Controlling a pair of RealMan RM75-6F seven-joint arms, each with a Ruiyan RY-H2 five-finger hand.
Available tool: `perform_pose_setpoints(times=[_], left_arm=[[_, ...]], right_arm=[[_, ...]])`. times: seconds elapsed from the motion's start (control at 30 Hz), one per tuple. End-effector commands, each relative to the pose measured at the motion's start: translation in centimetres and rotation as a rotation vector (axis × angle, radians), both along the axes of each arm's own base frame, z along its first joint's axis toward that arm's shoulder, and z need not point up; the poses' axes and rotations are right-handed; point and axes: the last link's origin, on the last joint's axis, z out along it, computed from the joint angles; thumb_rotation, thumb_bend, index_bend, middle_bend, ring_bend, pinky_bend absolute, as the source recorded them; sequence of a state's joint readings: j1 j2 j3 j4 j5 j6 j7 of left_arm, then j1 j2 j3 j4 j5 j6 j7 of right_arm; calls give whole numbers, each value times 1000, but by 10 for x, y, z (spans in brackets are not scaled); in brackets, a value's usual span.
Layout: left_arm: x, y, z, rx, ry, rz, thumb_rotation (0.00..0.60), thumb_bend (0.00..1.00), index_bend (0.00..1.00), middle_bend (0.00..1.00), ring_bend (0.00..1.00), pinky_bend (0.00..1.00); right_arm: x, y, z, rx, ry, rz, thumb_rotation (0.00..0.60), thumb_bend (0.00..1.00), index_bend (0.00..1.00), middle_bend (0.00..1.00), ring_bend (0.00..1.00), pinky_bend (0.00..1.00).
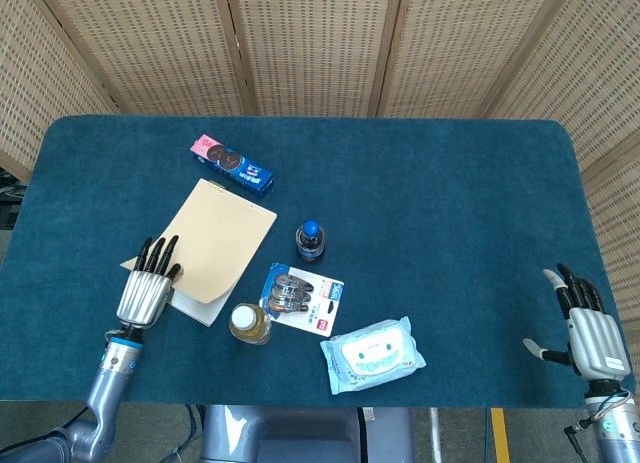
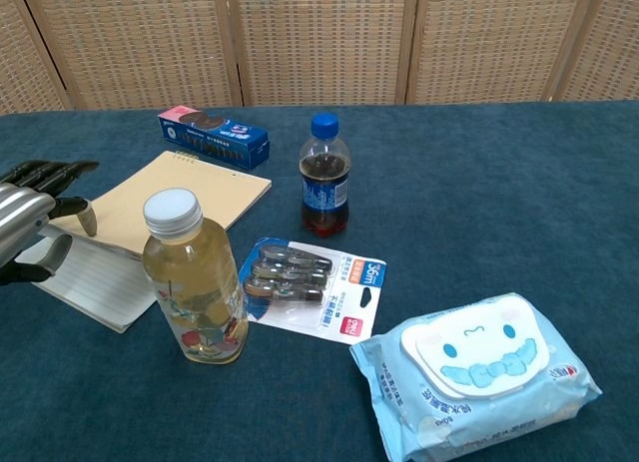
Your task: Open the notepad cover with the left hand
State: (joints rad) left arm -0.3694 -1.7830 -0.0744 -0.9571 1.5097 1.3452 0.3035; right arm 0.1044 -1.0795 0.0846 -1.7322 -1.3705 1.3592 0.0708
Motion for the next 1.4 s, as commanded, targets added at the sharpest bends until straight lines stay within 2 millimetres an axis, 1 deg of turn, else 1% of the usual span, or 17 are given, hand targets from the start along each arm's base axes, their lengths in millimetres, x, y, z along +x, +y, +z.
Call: perform_pose_setpoints(times=[0.03,0.2,0.4,0.67,1.0,1.2,1.4], left_arm=[[0,0,2,6,-2,-8,600,642,762,0,0,0],[-1,-4,7,15,-13,-16,600,643,773,5,0,0],[0,-16,12,18,-16,-43,600,643,782,10,0,0],[-4,-41,24,21,-13,-66,600,644,788,10,0,0],[-1,-73,37,33,-32,-114,600,644,790,10,0,0],[-1,-91,42,34,-44,-123,600,644,791,10,0,0],[1,-114,49,29,-64,-146,600,643,791,10,0,0]], right_arm=[[0,0,0,0,0,0,600,156,56,0,0,0],[0,0,0,0,0,0,600,156,56,0,0,0],[0,0,0,-1,0,-2,600,156,56,0,0,0],[-1,0,0,0,2,-3,600,156,56,0,0,0],[0,0,0,0,3,-3,600,156,56,0,0,0],[-1,0,0,1,3,-5,600,156,56,0,0,0],[-1,1,0,2,4,-6,600,156,56,0,0,0]])
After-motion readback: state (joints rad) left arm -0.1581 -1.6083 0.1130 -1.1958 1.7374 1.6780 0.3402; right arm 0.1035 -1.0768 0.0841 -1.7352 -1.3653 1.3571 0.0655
